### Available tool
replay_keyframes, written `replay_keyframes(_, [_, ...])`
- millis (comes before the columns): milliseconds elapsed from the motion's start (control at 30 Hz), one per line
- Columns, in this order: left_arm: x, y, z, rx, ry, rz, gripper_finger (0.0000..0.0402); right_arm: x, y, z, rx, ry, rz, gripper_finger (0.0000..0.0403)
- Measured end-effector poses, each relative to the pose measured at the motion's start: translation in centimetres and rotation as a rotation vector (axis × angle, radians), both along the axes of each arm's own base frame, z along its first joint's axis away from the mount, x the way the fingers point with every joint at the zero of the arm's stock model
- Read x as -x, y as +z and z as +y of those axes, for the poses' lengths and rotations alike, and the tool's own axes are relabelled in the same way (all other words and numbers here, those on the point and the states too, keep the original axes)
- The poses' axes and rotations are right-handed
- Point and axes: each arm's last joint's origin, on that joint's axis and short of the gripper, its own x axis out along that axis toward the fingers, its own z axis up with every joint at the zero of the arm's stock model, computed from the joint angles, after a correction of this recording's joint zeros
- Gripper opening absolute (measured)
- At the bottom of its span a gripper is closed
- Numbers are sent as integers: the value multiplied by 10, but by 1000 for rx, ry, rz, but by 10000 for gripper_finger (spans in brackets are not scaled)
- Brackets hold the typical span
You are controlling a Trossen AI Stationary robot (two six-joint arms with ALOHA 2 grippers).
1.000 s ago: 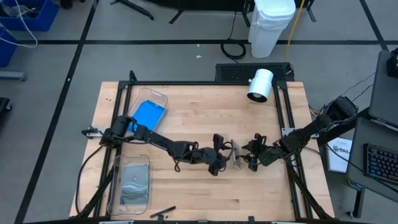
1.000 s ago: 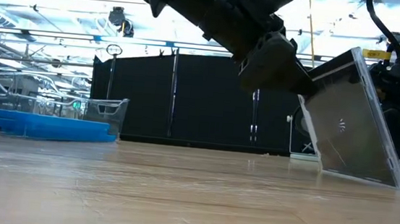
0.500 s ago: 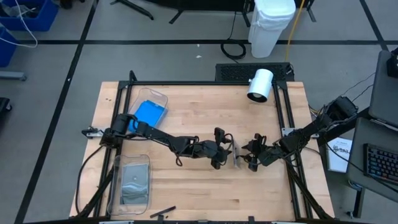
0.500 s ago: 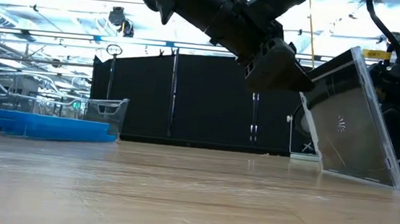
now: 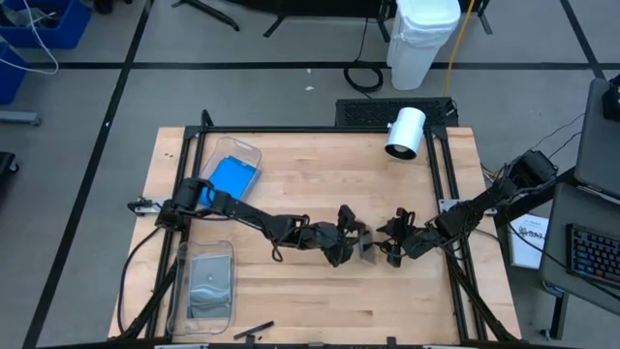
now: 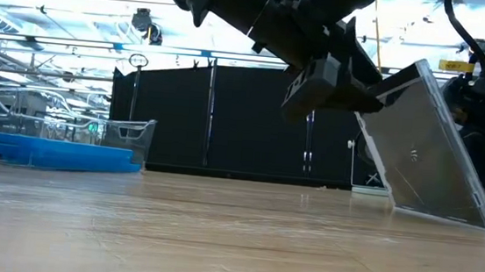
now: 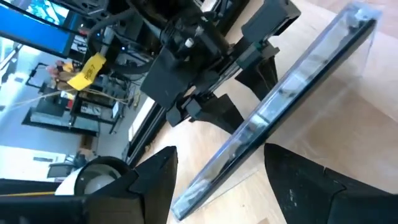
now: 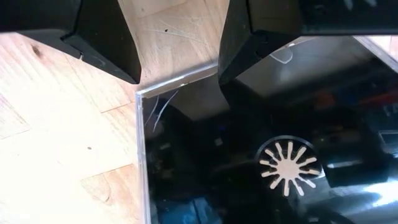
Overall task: Pick & place jewel cases by type
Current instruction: Put the black CD case into the bottom transparent bin
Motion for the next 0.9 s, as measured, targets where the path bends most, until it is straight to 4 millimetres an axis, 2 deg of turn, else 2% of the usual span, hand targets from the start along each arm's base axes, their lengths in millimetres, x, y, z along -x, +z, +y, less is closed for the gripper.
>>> replay_keyframes(133, [-1, 0, 4, -52, -12, 15, 243, 0, 0, 0, 0, 0, 0, 210])
replay_keyframes(700, [0, -3, 5, -485, -187, 126, 243, 0, 0, 0, 3, 2, 1, 210])
replay_keyframes(900, [1, -3, 4, -485, -189, 131, 243, 0, 0, 0, 3, 2, 1, 210])
